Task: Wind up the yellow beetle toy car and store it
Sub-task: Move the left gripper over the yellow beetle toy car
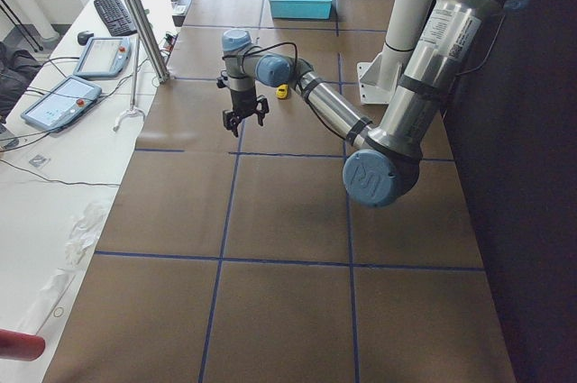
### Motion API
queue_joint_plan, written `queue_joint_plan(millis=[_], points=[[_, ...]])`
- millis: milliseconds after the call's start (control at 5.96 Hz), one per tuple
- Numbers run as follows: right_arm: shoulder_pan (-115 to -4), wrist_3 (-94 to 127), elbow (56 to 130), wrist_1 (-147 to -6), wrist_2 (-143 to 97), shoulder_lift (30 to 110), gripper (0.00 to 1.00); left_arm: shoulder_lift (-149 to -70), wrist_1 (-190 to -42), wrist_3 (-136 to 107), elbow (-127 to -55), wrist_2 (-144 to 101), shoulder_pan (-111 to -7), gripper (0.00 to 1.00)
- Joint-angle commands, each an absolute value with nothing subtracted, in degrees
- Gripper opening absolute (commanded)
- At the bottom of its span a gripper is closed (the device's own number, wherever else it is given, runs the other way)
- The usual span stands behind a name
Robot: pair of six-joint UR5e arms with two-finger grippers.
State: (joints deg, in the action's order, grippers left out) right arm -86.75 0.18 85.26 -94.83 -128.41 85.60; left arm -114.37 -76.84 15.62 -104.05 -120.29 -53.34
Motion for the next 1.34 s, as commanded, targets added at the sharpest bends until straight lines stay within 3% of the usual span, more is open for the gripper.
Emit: queue_joint_plan(millis=[0,503,839,1174], points=[[-86.75,0.18,85.25,-94.83,-128.41,85.61,1.0,-116.54,-89.37,24.02,-99.09,-120.06,-48.35,1.0],[-86.75,0.26,85.17,-94.83,-128.41,85.69,1.0,-122.05,-91.06,29.0,-98.01,-119.8,-42.81,1.0],[-86.75,0.18,84.03,-94.83,-128.41,85.69,1.0,-130.83,-91.32,29.35,-88.64,-120.14,-40.61,1.0],[-86.75,0.18,83.67,-92.48,-128.23,85.78,1.0,-134.89,-91.4,25.95,-84.58,-118.58,-36.75,1.0]])
